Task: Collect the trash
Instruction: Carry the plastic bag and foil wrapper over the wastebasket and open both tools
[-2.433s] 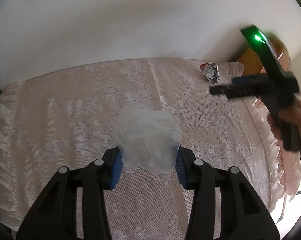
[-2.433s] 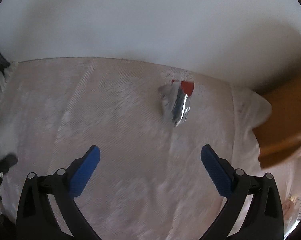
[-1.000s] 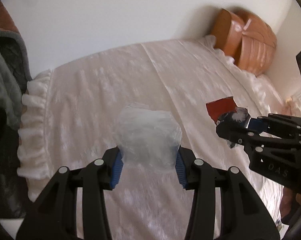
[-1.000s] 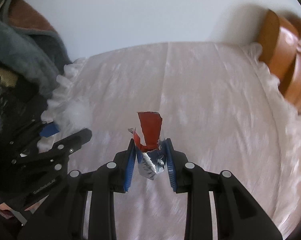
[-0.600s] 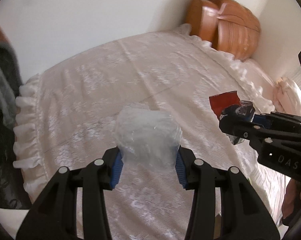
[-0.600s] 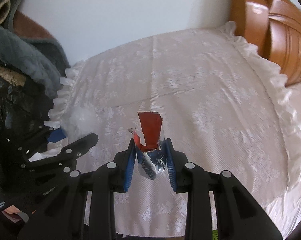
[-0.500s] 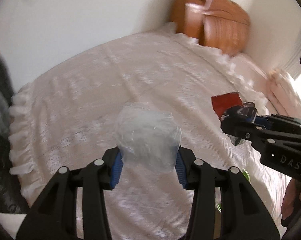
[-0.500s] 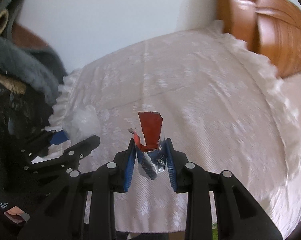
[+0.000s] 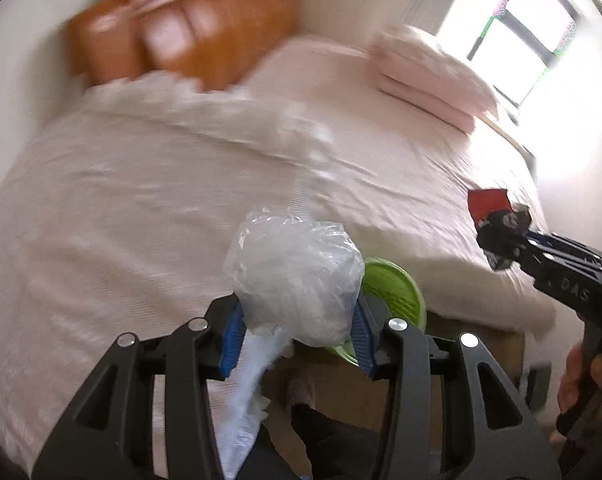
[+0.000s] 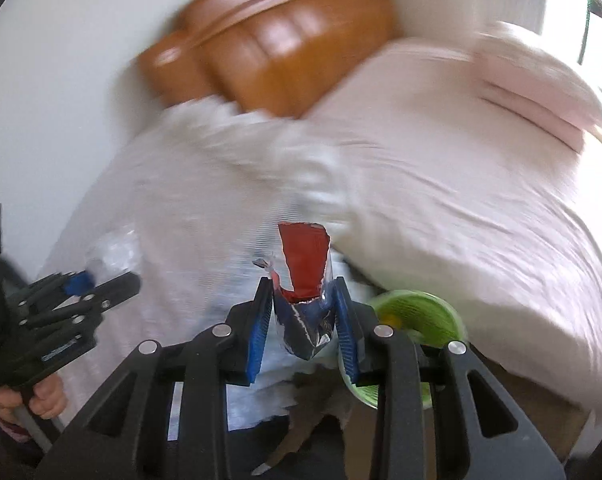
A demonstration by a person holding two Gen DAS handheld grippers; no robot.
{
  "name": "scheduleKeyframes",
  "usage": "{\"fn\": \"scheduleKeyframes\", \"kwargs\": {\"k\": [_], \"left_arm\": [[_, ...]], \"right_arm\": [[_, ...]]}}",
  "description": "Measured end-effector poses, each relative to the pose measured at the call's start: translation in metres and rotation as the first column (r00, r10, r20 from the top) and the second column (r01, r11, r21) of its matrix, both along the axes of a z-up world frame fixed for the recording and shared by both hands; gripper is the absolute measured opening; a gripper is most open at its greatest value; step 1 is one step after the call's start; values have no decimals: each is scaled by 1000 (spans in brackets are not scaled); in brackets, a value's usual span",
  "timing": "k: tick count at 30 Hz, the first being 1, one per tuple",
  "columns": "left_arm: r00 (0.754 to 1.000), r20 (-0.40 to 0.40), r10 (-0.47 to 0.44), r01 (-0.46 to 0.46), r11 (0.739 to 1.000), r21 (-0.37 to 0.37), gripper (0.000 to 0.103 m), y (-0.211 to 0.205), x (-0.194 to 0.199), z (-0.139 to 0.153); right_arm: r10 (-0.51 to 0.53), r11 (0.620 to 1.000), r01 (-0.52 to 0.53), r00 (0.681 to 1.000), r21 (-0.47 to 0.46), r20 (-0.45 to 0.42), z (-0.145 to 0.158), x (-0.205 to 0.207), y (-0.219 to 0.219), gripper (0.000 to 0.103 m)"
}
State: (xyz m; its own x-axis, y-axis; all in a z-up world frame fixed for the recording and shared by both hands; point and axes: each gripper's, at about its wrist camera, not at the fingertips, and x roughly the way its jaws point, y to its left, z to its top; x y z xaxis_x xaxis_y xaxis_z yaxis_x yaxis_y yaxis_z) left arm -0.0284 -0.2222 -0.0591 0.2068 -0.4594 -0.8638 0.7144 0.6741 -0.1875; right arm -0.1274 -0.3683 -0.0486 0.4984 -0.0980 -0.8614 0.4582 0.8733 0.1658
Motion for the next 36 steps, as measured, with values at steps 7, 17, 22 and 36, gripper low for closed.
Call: {"fn": "scheduleKeyframes", "kwargs": {"k": [7, 17, 22, 36], "left_arm": [[976, -64, -209, 212, 976, 49, 44, -67, -43, -22], [936, -104, -336, 348, 928, 135, 44, -125, -74, -57], [897, -231, -377, 420, 890, 178, 44, -158, -76, -99], [883, -227, -412, 460, 857, 233, 77, -183, -86, -128]], "right_arm": [[-180, 983, 180, 984, 24, -14, -17, -67, -48, 32], [-254, 965, 255, 967, 51, -39, -32, -115, -90, 32], [-275, 959, 278, 960, 56, -54, -38, -118, -95, 33], [-332, 937, 340, 938, 80, -98, -62, -134, -114, 33]]}}
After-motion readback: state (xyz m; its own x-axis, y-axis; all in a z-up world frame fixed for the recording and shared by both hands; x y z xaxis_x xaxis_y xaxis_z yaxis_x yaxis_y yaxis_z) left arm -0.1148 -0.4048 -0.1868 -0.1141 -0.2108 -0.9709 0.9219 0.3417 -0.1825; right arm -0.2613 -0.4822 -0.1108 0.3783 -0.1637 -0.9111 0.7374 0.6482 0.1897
